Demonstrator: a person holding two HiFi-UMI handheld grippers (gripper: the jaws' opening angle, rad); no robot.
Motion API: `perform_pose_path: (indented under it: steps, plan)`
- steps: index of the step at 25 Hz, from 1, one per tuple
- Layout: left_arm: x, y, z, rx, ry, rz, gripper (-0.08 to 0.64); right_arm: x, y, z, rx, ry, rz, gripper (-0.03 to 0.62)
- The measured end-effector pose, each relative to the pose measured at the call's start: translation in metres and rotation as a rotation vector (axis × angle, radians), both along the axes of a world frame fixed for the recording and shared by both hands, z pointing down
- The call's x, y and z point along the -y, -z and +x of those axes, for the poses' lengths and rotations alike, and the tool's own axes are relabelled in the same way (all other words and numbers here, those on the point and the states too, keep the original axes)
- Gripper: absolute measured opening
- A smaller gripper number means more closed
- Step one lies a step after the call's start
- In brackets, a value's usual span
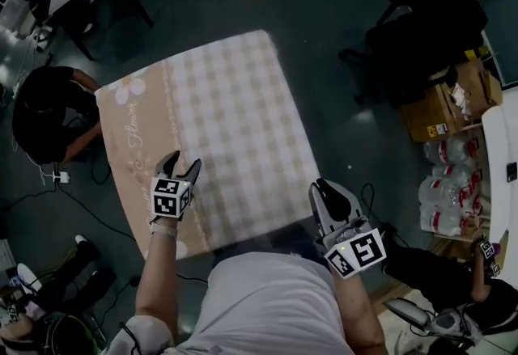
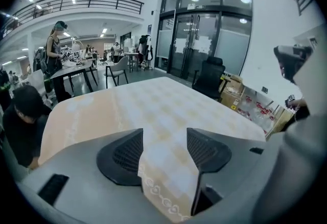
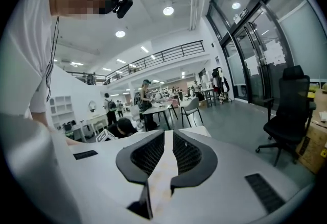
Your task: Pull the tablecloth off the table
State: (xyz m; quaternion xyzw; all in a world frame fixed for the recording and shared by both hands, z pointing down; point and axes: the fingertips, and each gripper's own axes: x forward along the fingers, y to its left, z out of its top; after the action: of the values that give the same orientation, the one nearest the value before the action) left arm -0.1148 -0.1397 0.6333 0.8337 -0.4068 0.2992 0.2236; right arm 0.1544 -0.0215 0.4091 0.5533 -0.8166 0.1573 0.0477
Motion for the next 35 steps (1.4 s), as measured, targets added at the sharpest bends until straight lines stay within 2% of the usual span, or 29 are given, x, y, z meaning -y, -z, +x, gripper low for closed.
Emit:
perform_pose_path:
  steps: [11,18,23,26,31,35]
  plan:
    - [0.022,-0.088,0.005,0.146,-0.021,-0.133,0.252,-0.007,-0.027,0.03,0.007,-0.076,-0.069,0.032]
    - [0.023,-0.09,0.003,0.108,0.03,-0.109,0.241,-0.005,-0.035,0.038,0.023,-0.085,-0.096,0.032]
    - [0.025,-0.088,-0.005,0.096,0.106,-0.169,0.068,0.0,-0.035,0.031,0.027,-0.056,-0.098,0.032]
    - [0.022,-0.089,-0.004,0.089,0.113,-0.196,0.019,0.003,-0.036,0.026,0.03,-0.035,-0.101,0.032]
    - [0.021,-0.087,-0.004,0.057,0.11,-0.271,0.011,0.019,-0.032,0.018,0.034,-0.006,-0.109,0.032]
    - [0.012,-0.075,-0.008,0.044,0.068,-0.326,0.011,0.033,-0.021,0.01,0.039,0.002,-0.114,0.032]
